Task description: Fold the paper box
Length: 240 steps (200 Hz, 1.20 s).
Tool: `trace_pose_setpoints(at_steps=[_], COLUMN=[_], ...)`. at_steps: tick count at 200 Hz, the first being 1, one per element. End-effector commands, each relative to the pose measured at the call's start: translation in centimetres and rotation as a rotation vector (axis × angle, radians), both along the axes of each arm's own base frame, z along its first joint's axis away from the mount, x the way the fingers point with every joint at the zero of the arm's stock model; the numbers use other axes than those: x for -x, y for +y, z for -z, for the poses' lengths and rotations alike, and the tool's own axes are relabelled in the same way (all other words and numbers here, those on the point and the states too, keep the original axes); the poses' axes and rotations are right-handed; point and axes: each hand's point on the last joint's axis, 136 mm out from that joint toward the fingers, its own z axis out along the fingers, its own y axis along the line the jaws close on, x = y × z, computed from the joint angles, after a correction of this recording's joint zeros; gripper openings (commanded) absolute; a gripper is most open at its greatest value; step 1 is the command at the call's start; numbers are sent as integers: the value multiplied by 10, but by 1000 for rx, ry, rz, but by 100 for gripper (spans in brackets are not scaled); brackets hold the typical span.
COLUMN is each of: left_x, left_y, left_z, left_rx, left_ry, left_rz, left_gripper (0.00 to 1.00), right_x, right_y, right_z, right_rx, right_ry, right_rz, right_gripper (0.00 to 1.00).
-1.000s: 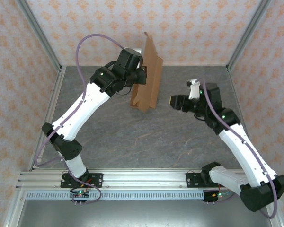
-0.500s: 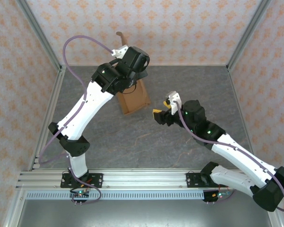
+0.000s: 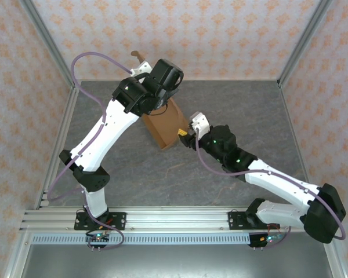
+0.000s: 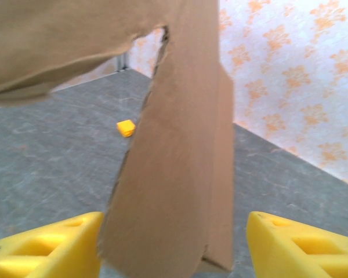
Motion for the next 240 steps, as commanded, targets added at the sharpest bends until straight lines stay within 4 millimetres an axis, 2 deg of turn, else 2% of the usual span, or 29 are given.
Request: trace_pose_setpoints(at_steps=[1, 24, 50, 102, 113, 126, 144, 168, 194, 240], left_x=[1, 1, 1, -3, -4, -5, -7, -8, -8, -1], left_y=[7, 7, 6, 6, 5, 4, 5, 5, 7, 23], left_z=[2, 3, 8, 10, 10, 10, 7, -1, -16, -45], left_rx=[-4, -1, 3, 7, 7, 4, -6, -27, -73, -220], left_ry=[-1, 1, 12, 6, 2, -1, -14, -44, -95, -210], left_rz=[-52, -58, -68, -83, -79, -73, -70, -49, 7, 92], left_gripper=[0, 0, 0, 0, 4, 24, 42, 54, 69, 83], right_x=[-11, -10, -11, -10, -10, -10, -11, -15, -19, -40], right_y=[-10, -6, 0, -4, -5, -9, -15, -25, -36, -67], right_z=[-24, -20, -11, -3, 0, 1, 2, 4, 15, 28], right_rx=[-22, 0, 17, 15, 5, -15, -54, -104, -99, -57], right_ry=[-121, -121, -99, -50, -29, -11, 21, 83, 171, 290], right_rz=[85, 62, 35, 47, 46, 52, 56, 46, 27, 57], right_gripper=[59, 50, 32, 3, 0, 0, 0, 0, 0, 0])
